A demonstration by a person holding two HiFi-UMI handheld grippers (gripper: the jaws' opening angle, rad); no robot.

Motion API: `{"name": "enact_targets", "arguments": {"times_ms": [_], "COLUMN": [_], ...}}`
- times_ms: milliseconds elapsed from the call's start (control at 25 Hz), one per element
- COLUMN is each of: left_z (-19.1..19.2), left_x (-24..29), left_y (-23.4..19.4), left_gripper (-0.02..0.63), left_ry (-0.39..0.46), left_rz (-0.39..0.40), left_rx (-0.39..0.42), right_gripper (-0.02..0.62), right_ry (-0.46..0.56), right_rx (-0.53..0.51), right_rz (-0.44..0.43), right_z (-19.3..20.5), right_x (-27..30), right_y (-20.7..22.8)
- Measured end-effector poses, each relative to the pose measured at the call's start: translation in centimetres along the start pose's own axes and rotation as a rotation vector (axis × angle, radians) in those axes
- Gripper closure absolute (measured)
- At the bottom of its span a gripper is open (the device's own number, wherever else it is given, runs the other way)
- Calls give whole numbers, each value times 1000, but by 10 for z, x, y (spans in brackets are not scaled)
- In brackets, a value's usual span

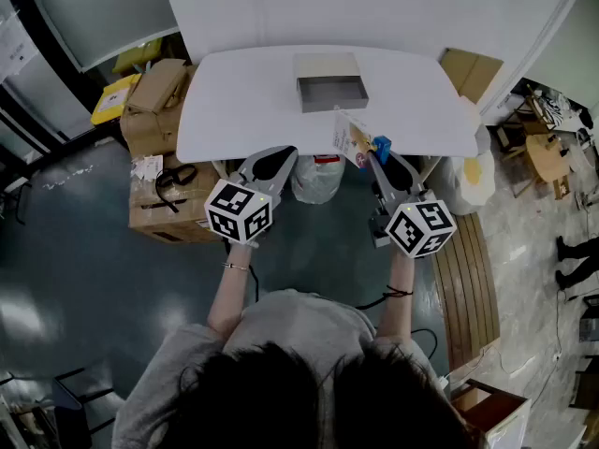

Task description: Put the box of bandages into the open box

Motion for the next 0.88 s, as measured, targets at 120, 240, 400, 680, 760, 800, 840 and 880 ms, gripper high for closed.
{"name": "enact_targets", "arguments": {"times_ms": [120, 240, 400, 680, 760, 800, 840, 880], "left_z": [0, 1, 2, 0, 1, 2, 3, 3], "left_x": [0, 1, 6, 12, 14, 15, 16, 17], "left_y": [1, 0, 4, 12, 16, 18, 19, 19], "left_gripper": [607, 607, 607, 607, 607, 607, 607, 607], "left_ry": [1, 2, 2, 2, -2, -4, -5, -6], "left_rz": [-2, -5, -13, -27, -30, -31, -33, -36], "left_rx": [0, -1, -1, -8, -9, -10, -12, -15], "right_gripper": [497, 497, 497, 497, 497, 497, 497, 497], "right_ry": [-3, -5, -2, 6, 8, 8, 7, 5], "right_rx": [-4, -5, -1, 14, 24, 29, 33, 37], "right_rz": [-1, -3, -10, -33, -38, -40, -42, -43], "right_z": [0, 1, 1, -3, -3, -3, -3, -3], "right_x": [0, 0, -2, -7, -9, -10, -9, -8], "right_y": [1, 2, 9, 19, 24, 26, 28, 31]}}
Point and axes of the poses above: the fingertips, and each gripper's own axes: x forward along the fingers, y to its right, z out of its underside, the point moved 7 cm from there along -x, backward along the fingers, and after that the axes turned 7 degrees about -y, right-handed, at the moved point
